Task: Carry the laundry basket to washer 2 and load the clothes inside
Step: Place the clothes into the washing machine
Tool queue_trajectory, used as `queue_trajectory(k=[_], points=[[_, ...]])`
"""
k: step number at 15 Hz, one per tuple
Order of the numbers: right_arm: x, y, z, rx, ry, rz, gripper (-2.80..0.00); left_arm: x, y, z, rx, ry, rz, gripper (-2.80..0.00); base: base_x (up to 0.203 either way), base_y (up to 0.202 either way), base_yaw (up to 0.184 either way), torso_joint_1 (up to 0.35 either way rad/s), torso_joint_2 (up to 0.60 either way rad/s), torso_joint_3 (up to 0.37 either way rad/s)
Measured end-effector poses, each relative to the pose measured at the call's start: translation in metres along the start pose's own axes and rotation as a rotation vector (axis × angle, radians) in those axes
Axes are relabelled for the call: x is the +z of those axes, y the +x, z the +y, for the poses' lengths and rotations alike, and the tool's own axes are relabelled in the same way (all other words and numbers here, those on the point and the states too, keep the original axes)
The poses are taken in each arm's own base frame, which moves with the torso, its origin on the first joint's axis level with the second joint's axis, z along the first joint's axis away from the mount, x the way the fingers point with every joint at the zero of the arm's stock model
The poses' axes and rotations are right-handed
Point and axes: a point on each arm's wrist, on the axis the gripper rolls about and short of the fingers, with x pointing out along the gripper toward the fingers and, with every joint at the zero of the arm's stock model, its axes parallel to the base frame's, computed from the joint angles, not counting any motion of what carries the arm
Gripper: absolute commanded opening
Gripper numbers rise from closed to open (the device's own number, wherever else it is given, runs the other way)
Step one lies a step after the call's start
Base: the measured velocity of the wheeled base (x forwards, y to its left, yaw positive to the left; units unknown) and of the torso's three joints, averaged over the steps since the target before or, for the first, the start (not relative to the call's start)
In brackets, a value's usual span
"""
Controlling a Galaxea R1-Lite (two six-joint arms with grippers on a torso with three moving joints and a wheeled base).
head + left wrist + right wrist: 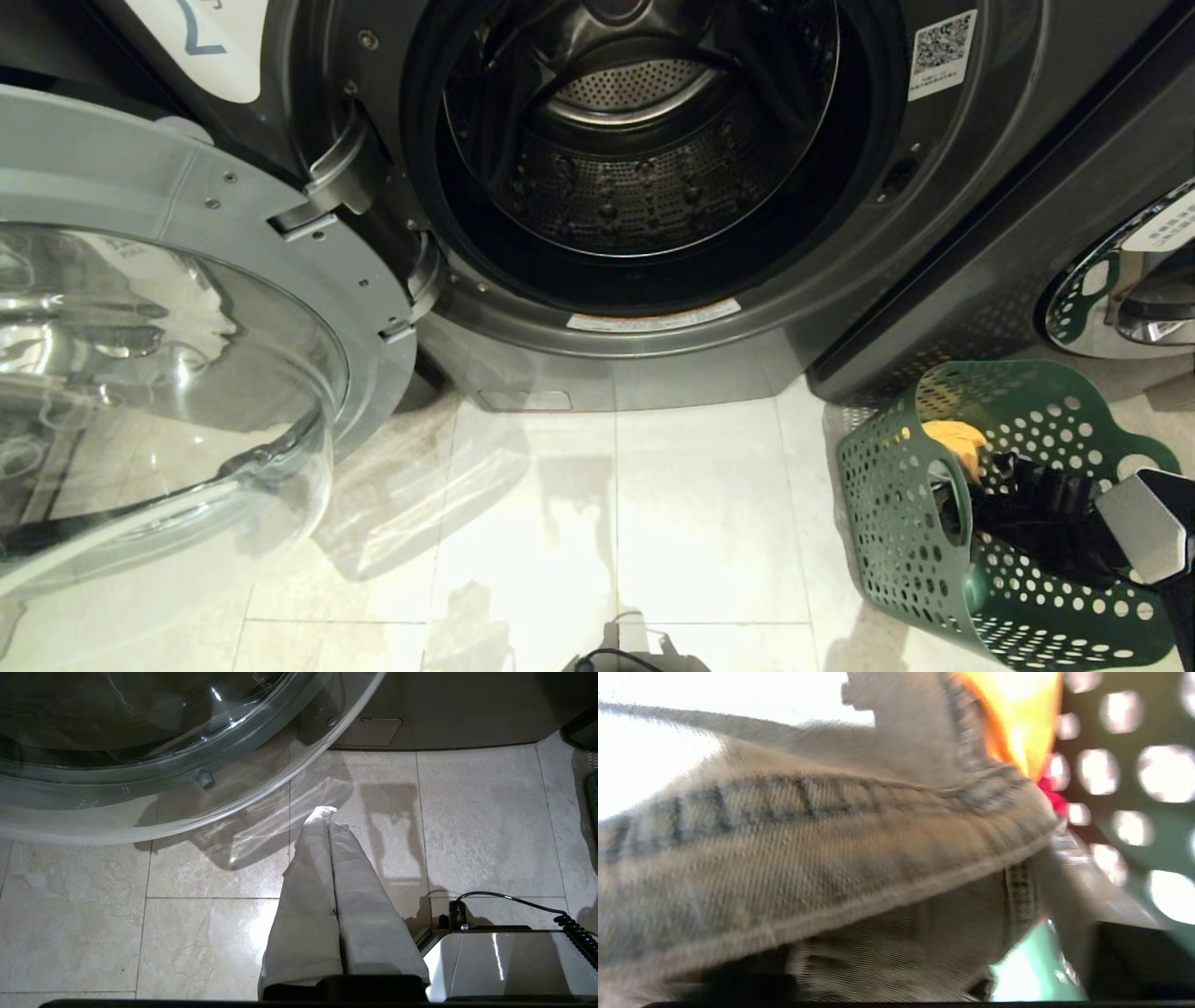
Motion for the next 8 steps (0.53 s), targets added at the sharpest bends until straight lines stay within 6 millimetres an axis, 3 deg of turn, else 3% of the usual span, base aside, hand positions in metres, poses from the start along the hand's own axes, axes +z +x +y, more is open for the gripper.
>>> queue_trajectory(k=[8], points=[[-0.004, 0.0085, 0.003, 0.01, 0.017, 0.064, -2.8, 0.0, 0.0, 0.0, 0.0, 0.0, 0.0, -2.8, 0.0, 0.0, 0.0, 0.0, 0.0, 0.0]])
